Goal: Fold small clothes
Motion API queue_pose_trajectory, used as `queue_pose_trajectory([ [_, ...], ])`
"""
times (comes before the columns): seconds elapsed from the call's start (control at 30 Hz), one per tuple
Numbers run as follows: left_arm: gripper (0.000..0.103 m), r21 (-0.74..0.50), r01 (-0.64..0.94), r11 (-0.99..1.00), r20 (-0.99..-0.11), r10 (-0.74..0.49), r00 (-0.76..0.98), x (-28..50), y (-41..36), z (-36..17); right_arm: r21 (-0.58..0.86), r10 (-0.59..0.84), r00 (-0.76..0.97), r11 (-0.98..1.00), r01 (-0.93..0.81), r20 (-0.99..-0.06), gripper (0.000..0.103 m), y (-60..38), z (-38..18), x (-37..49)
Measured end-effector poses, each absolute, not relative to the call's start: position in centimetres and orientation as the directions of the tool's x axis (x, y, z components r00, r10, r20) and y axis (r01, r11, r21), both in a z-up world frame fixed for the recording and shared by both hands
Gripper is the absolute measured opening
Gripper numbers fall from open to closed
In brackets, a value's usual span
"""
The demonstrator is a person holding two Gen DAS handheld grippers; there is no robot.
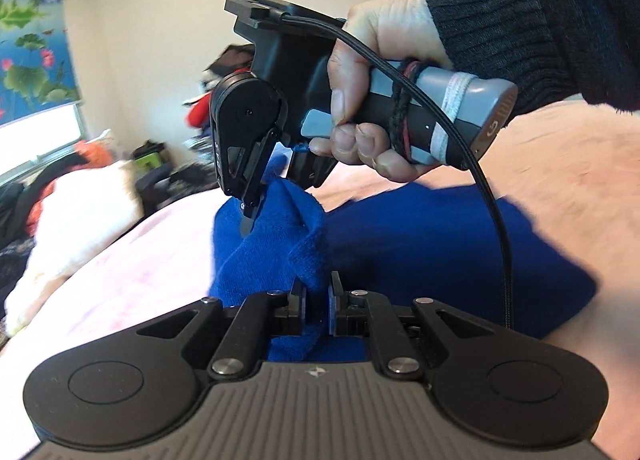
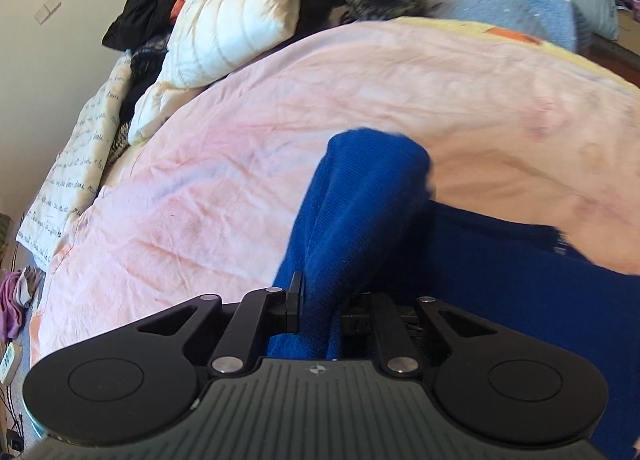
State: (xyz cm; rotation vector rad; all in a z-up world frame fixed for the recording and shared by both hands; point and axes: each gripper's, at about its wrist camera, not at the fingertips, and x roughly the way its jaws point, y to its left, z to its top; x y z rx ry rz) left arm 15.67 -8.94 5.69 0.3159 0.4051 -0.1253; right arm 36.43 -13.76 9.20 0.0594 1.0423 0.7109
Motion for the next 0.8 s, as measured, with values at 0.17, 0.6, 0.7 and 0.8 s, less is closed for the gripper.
queue_pose_trajectory([
  [0.17,0.01,0.251,0.284,0.925,-0.416,-0.162,0.895,15.8,-13.8,6.2,0.365,0.541,0.362,0.814,-0.452,-0.759,0.015,-21.5,9.3,35.7],
  [0.6,0.01,0.297,0.418,0.859,-0.559,-0.198,0.805,17.8,-19.8,1.3,0.519,0.581,0.406,0.813,-0.263,-0.705,0.036,-34.2,3.0,33.8],
  [0.7,0.01,0.313,0.423,0.851,-0.559,-0.195,0.806,17.6,-20.9,0.7,0.594,0.614,0.446,0.778,-0.203,-0.652,0.041,-36.4,3.1,34.8],
  [0.8,0.01,0.325,0.423,0.845,-0.564,-0.186,0.805,17.4,-21.9,-0.1,0.632,0.604,0.488,0.764,-0.13,-0.63,0.039,-38.0,2.5,36.1],
])
